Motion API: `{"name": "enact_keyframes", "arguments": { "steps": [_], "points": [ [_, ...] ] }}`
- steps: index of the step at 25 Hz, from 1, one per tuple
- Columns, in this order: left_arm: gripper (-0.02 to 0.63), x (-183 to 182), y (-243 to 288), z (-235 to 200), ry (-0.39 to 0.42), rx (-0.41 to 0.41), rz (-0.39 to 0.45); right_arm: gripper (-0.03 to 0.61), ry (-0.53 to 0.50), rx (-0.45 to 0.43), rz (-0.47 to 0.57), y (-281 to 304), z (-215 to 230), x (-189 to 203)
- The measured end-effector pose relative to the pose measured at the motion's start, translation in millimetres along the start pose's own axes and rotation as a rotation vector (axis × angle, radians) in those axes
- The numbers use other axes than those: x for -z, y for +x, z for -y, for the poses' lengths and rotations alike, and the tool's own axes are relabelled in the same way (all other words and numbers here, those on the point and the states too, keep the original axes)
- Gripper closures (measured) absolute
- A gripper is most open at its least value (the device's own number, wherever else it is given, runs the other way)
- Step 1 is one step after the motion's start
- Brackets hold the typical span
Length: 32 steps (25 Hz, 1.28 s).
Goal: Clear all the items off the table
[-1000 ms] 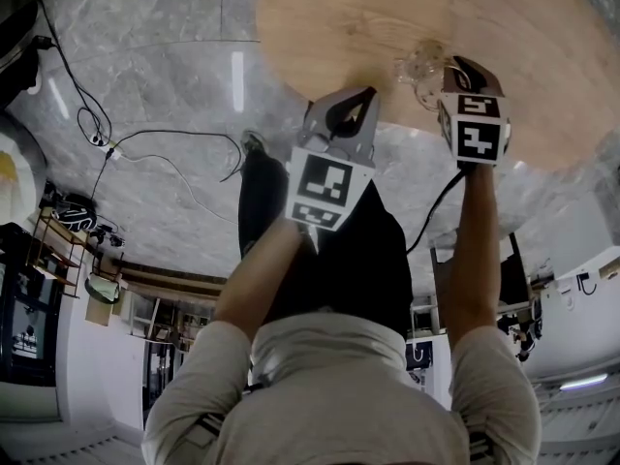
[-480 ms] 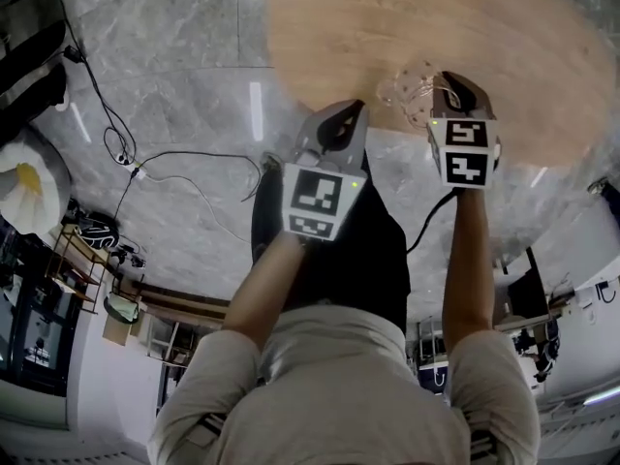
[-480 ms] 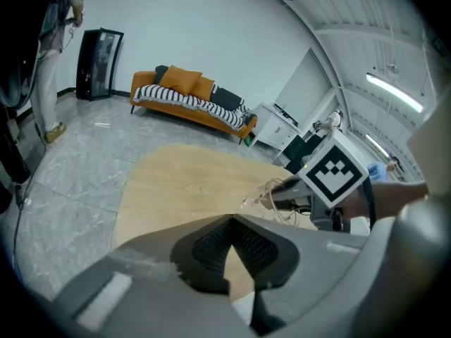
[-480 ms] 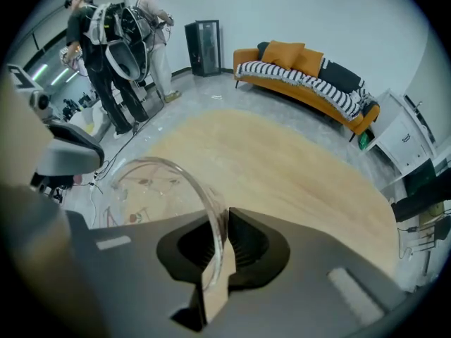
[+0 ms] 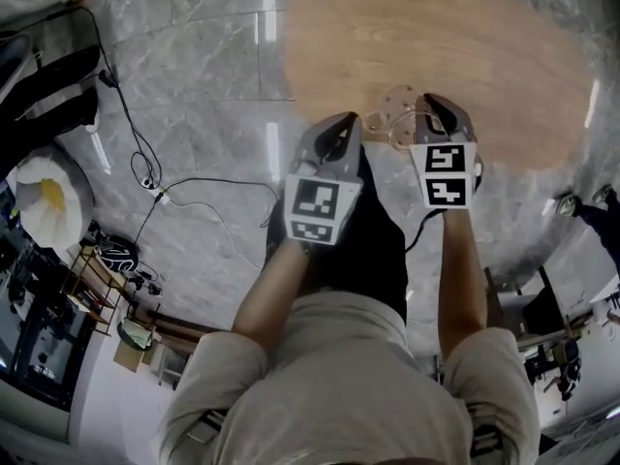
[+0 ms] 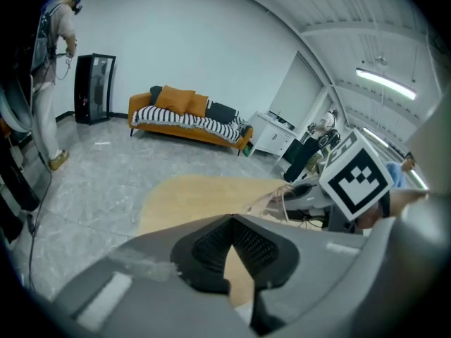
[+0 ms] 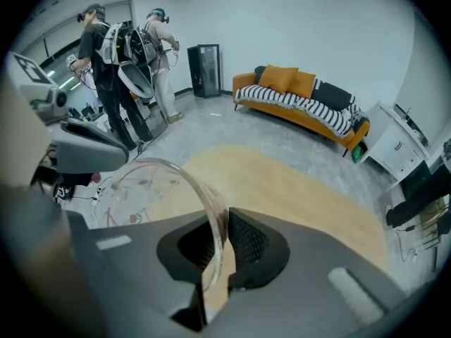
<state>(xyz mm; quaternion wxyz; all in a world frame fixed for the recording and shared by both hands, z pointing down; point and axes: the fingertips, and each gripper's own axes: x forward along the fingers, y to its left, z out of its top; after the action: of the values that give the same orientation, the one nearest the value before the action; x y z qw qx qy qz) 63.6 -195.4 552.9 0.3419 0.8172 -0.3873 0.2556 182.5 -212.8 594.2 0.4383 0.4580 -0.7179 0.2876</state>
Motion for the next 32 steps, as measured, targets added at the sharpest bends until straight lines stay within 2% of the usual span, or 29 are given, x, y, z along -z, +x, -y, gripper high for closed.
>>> {"name": "enact_keyframes", "arguments": {
  "steps": [9,16,20,24,28,32],
  "points": [
    [0.594,-58,-50,7,0.121,0.011,0.062,0.552,0.021,0.016,0.106,-59,-23,-41],
    [0.594,-80,-103,17,0.252,0.072,0.106,0.552,0.065,0.111,0.199,-117,-46,-61],
    [0.594,-91,-143,24,0.328,0.112,0.148,0.552,0.100,0.182,0.251,-163,-64,-63],
    [0.594,-97,-194,33,0.397,0.150,0.213,0.552,0.126,0.250,0.348,-218,-103,-60],
    [0.594,-101,-249,61,0.482,0.192,0.296,0.552,0.157,0.332,0.459,-287,-138,-45],
    [0.594,-95,-295,87,0.549,0.263,0.357,0.552,0.187,0.411,0.525,-336,-174,-22]
  ]
}}
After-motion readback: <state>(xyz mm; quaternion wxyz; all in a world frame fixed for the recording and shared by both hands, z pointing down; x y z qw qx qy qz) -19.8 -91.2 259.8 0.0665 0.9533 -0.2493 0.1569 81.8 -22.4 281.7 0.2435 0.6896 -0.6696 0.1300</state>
